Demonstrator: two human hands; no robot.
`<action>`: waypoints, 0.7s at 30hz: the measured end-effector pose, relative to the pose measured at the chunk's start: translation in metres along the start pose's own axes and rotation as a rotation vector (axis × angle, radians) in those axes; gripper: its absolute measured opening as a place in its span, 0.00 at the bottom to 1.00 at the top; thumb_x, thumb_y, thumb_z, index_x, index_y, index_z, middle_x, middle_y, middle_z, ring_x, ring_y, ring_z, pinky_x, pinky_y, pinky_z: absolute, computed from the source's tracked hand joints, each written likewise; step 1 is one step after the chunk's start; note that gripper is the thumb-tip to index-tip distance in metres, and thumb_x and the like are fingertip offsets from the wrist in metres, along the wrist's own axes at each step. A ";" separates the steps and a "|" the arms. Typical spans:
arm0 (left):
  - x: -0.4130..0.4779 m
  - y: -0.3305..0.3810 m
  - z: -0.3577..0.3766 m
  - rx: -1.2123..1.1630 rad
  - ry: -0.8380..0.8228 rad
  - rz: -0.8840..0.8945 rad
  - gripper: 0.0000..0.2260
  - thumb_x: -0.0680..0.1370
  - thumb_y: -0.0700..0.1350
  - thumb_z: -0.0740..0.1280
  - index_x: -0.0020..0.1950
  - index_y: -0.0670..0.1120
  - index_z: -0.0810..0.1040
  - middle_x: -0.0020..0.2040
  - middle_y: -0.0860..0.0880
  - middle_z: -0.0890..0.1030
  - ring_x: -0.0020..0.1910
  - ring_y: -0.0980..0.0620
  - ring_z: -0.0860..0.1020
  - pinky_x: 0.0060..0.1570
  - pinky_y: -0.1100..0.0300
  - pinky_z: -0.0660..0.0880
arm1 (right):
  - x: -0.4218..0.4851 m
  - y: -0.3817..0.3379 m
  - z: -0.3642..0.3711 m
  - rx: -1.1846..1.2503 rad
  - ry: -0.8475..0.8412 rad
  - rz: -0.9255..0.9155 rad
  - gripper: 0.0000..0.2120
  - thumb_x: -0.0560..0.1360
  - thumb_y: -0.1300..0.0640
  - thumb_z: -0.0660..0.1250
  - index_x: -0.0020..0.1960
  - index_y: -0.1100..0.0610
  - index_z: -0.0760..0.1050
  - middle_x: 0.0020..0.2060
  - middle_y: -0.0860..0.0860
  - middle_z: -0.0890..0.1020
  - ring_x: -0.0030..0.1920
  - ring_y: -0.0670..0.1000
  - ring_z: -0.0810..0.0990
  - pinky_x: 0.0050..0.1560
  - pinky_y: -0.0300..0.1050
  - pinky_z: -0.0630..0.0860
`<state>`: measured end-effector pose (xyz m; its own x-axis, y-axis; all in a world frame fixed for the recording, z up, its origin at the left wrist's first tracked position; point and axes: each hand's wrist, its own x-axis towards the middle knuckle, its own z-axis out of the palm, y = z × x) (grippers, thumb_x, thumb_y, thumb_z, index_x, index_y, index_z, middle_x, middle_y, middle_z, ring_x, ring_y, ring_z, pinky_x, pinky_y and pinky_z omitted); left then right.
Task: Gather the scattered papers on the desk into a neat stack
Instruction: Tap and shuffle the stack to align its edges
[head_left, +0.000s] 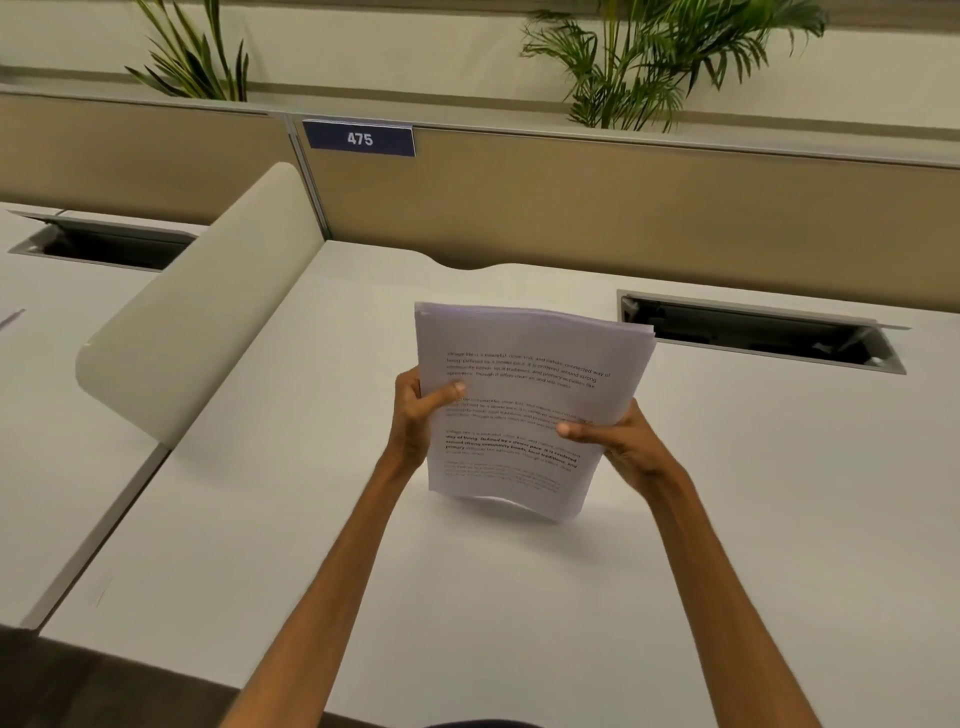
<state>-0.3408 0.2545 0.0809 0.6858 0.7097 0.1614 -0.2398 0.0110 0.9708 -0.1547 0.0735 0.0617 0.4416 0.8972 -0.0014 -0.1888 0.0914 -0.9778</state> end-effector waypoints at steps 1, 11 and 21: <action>0.001 0.002 0.000 0.010 -0.002 0.003 0.15 0.66 0.47 0.70 0.49 0.41 0.82 0.41 0.53 0.87 0.38 0.52 0.84 0.37 0.58 0.81 | 0.000 -0.004 -0.004 -0.038 -0.031 0.005 0.27 0.65 0.61 0.80 0.62 0.51 0.80 0.59 0.56 0.84 0.58 0.58 0.83 0.53 0.51 0.82; -0.021 -0.030 -0.002 0.093 -0.010 -0.122 0.17 0.64 0.46 0.79 0.52 0.56 0.84 0.48 0.57 0.87 0.47 0.53 0.86 0.42 0.60 0.82 | -0.019 0.047 0.004 -0.216 0.123 0.062 0.21 0.66 0.59 0.81 0.55 0.42 0.83 0.54 0.47 0.86 0.53 0.48 0.85 0.48 0.41 0.82; -0.023 -0.041 0.004 -0.375 0.343 -0.271 0.21 0.72 0.40 0.76 0.64 0.43 0.79 0.59 0.44 0.85 0.56 0.44 0.84 0.50 0.48 0.83 | -0.028 0.065 -0.003 0.336 0.394 0.206 0.23 0.66 0.54 0.78 0.59 0.57 0.81 0.55 0.55 0.85 0.56 0.57 0.84 0.48 0.45 0.83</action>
<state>-0.3438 0.2350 0.0384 0.5093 0.8342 -0.2117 -0.3573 0.4288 0.8297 -0.1765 0.0528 -0.0025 0.6483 0.6878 -0.3266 -0.5468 0.1220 -0.8283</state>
